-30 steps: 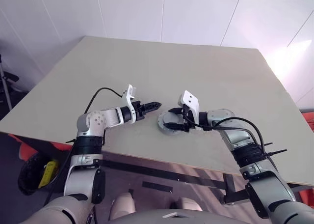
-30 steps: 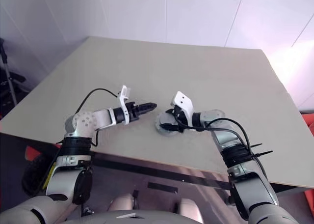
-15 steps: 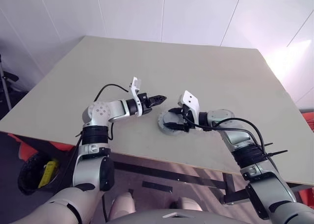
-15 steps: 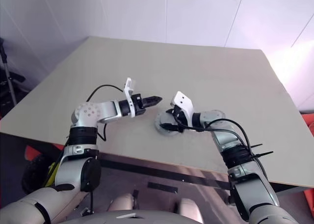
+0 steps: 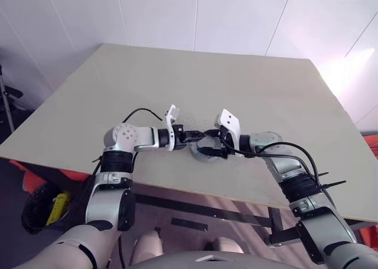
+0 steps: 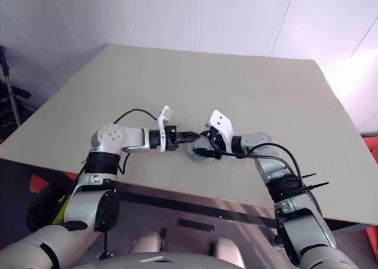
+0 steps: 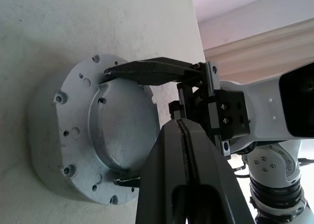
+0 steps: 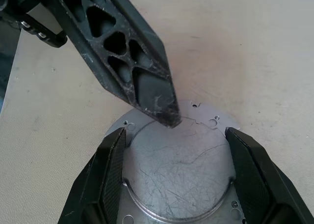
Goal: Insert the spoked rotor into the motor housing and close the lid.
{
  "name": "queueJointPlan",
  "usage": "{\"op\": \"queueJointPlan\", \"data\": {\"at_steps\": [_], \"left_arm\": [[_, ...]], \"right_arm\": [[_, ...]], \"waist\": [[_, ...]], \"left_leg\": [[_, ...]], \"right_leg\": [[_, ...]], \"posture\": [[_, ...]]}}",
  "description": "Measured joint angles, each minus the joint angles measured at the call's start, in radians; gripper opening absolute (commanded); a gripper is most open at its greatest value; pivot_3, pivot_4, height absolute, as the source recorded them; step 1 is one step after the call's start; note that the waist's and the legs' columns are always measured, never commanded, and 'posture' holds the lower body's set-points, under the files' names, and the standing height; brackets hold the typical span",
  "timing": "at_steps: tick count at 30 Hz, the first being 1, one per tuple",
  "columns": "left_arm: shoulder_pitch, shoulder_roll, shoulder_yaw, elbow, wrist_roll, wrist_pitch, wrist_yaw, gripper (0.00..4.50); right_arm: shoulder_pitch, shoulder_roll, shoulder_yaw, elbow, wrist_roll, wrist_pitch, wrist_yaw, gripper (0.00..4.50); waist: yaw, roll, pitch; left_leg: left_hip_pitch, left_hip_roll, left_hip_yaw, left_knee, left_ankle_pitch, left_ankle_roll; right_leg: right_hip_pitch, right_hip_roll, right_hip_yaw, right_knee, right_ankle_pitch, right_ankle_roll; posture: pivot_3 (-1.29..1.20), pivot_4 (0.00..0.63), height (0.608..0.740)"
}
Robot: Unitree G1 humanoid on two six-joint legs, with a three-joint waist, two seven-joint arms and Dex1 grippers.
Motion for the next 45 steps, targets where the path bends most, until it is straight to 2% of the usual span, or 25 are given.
{"op": "queueJointPlan", "data": {"at_steps": [7,15,35,39,45], "left_arm": [[-0.008,-0.006,0.004,0.06,0.056,0.001,0.056,0.02],[-0.024,-0.02,0.023,0.072,0.087,-0.023,0.107,0.02],[-0.024,-0.02,0.018,0.066,0.089,0.0,0.085,0.02],[-0.024,-0.02,0.018,0.064,0.089,0.0,0.078,0.0],[-0.024,-0.02,0.017,0.064,0.094,0.0,0.073,0.0]], "right_arm": [[-0.003,0.001,0.0,0.016,0.0,-0.012,-0.002,3.11],[-0.006,0.005,0.0,0.031,0.0,-0.018,-0.011,3.11],[-0.012,0.005,-0.001,0.044,0.0,-0.039,0.003,3.11],[-0.006,-0.006,-0.001,0.036,-0.003,-0.041,0.028,4.37],[0.002,-0.003,0.001,0.031,-0.012,-0.068,0.013,4.47]], "waist": [[0.001,0.0,0.0],[0.001,0.001,0.0],[0.0,0.002,0.001],[0.0,0.002,0.002],[-0.001,0.002,0.003]], "left_leg": [[0.001,0.0,-0.001,0.0,-0.002,0.003],[0.01,0.0,-0.001,0.0,-0.002,0.003],[0.009,0.0,-0.001,-0.001,-0.003,0.002],[0.008,0.0,-0.001,-0.001,-0.003,0.004],[0.008,0.0,0.0,-0.002,-0.003,0.005]], "right_leg": [[0.004,-0.001,-0.002,0.0,0.0,0.0],[0.013,-0.003,-0.004,-0.001,0.0,0.0],[0.013,-0.003,-0.004,-0.002,0.0,0.0],[0.012,-0.003,-0.005,-0.004,0.0,0.0],[0.012,-0.003,-0.005,-0.004,0.0,0.0]], "posture": [[0.0,0.0,0.74],[0.0,0.0,0.74],[0.0,0.0,0.74],[0.0,0.0,0.74],[0.0,0.0,0.74]]}}
